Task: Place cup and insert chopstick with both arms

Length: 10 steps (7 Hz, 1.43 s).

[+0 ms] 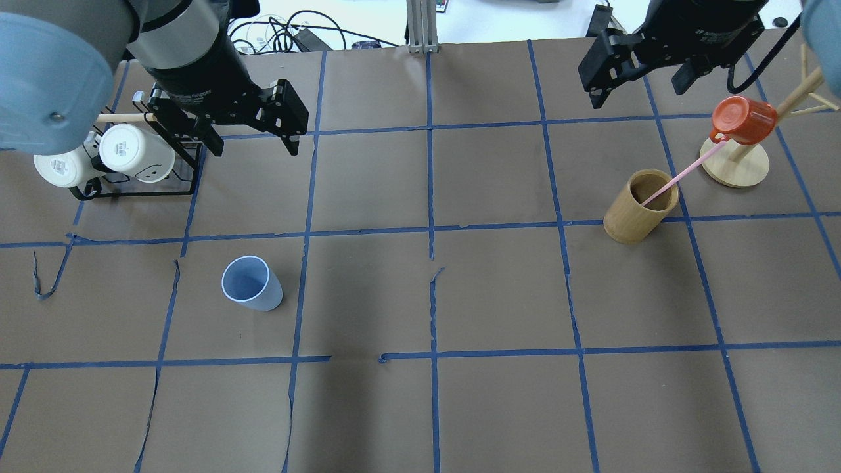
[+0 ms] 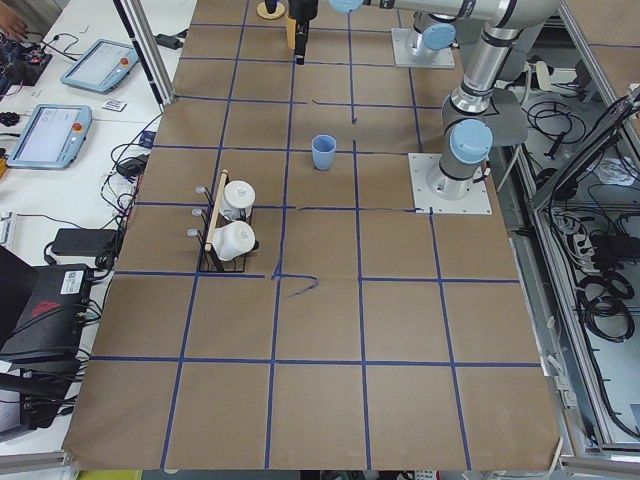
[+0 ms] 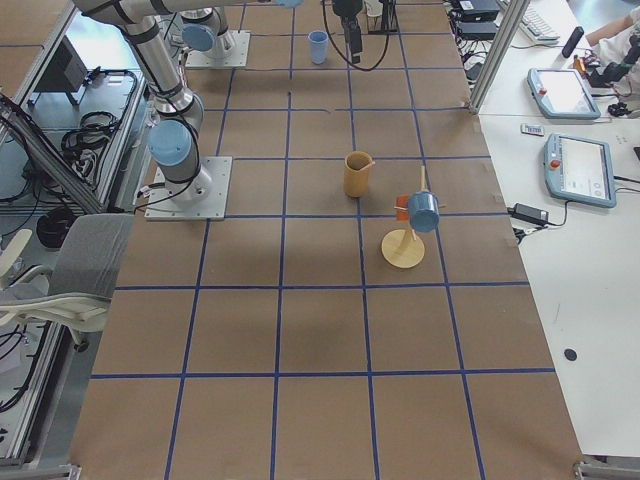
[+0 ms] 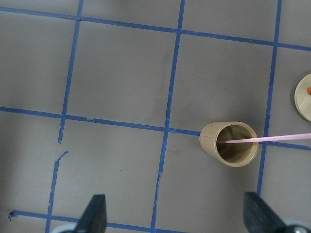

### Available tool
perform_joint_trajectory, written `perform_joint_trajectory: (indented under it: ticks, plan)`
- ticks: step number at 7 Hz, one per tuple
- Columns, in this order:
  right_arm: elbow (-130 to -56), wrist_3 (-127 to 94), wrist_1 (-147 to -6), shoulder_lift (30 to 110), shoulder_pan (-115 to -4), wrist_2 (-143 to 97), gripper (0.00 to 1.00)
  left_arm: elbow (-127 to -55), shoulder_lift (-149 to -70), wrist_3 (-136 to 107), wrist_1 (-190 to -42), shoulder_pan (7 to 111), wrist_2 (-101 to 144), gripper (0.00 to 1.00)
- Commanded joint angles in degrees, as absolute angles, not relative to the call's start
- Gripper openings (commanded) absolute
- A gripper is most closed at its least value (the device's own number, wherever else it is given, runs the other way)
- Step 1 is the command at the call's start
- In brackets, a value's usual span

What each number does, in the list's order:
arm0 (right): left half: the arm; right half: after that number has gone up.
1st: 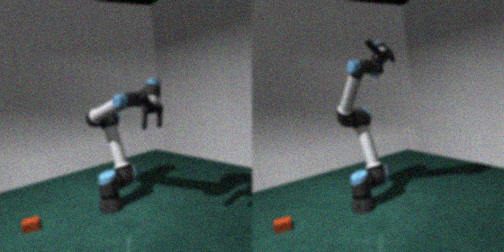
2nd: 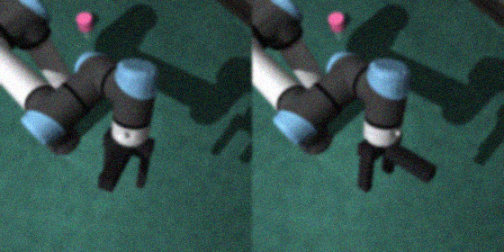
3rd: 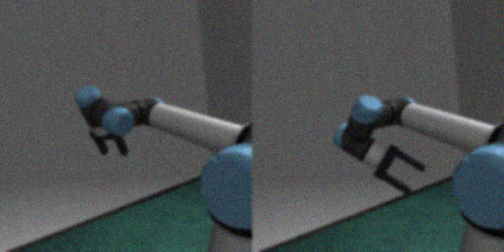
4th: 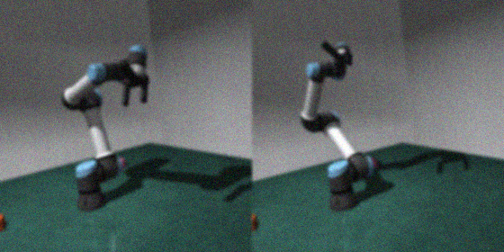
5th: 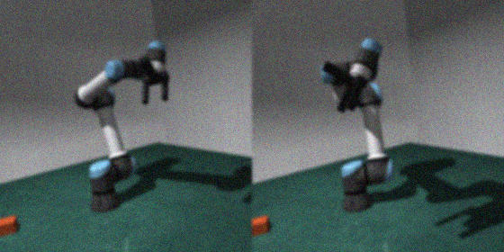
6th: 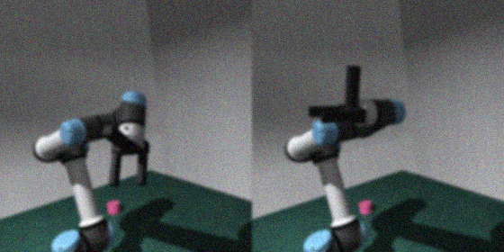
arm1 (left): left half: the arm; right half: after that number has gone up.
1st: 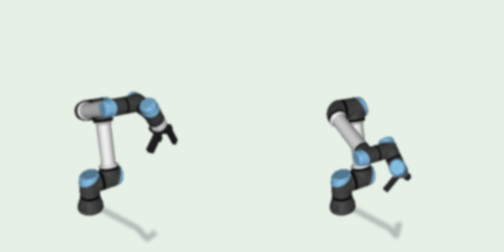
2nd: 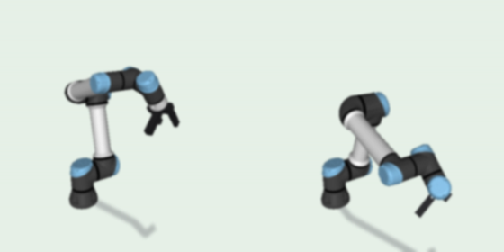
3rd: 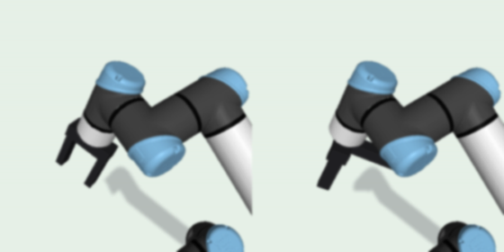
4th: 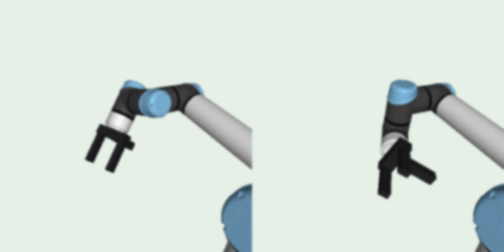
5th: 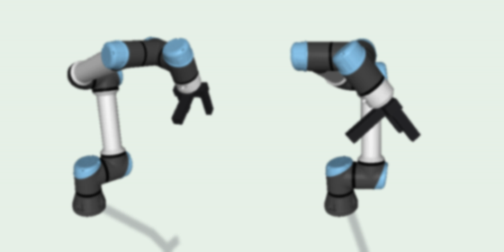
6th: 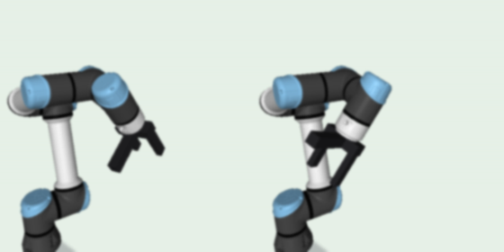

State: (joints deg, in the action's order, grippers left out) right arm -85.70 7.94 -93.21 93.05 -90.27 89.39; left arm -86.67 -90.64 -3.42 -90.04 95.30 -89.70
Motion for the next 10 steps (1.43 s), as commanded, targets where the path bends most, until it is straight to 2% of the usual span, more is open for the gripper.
perform_joint_trajectory:
  ticks: [1,10]
  plan:
    - [-85.5,9.6,-93.0,93.3,-90.2,89.6,1.0,-86.6,-90.5,-3.3,-90.5,95.2,-89.6,1.0]
    - [-81.2,11.7,-92.5,87.1,-89.6,89.0,1.0,-86.7,-90.0,-3.5,-90.3,96.0,-89.2,1.0]
